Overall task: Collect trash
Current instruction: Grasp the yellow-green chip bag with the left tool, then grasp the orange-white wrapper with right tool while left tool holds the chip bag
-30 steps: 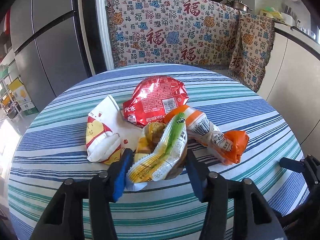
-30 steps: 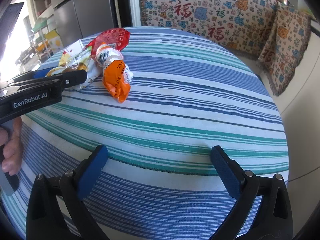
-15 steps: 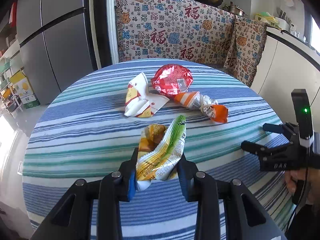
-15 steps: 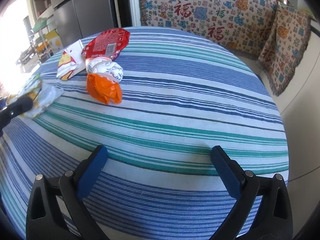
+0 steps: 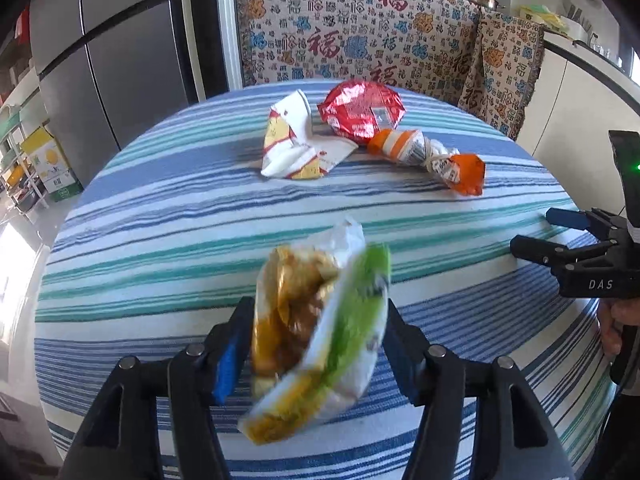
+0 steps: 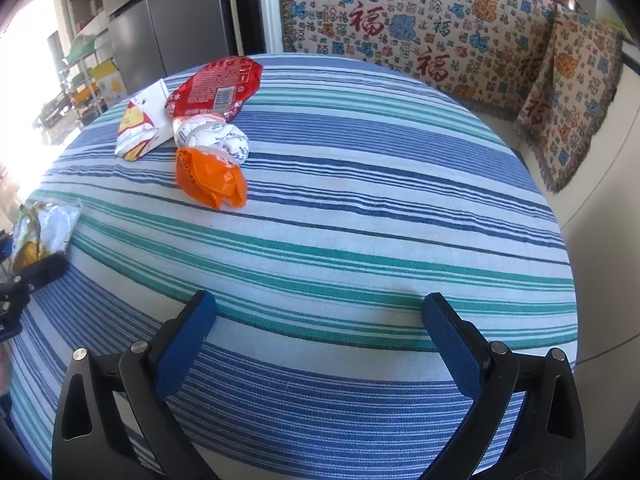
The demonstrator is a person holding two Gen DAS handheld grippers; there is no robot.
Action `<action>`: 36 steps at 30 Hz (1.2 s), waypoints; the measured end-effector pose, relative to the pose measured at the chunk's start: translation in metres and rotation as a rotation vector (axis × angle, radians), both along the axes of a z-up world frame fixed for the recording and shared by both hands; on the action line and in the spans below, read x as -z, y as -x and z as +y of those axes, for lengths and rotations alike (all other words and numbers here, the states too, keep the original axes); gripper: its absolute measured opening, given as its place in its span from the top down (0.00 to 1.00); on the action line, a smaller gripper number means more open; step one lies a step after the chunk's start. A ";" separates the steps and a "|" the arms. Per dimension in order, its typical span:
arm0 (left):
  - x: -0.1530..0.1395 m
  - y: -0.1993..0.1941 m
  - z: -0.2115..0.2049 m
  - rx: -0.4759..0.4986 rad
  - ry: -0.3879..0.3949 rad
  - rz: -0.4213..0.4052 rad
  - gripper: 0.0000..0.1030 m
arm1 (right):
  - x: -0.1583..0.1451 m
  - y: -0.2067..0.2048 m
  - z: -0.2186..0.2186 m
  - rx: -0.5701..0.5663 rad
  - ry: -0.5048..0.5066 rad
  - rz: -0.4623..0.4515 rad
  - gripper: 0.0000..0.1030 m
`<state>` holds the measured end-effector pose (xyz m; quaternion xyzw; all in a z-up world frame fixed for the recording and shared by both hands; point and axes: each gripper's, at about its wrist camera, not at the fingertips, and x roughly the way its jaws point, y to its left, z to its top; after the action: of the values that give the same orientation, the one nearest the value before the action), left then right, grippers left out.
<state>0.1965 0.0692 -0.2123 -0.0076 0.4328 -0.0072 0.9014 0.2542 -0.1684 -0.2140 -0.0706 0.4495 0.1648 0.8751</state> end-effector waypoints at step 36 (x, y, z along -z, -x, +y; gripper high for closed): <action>0.002 -0.011 0.000 -0.023 -0.024 0.010 0.35 | -0.009 0.049 0.041 0.045 -0.001 -0.006 0.58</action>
<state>0.2071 0.0696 -0.2146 -0.0018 0.4371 0.0083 0.8994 0.2055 -0.1270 -0.2045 -0.0606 0.4484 0.1448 0.8800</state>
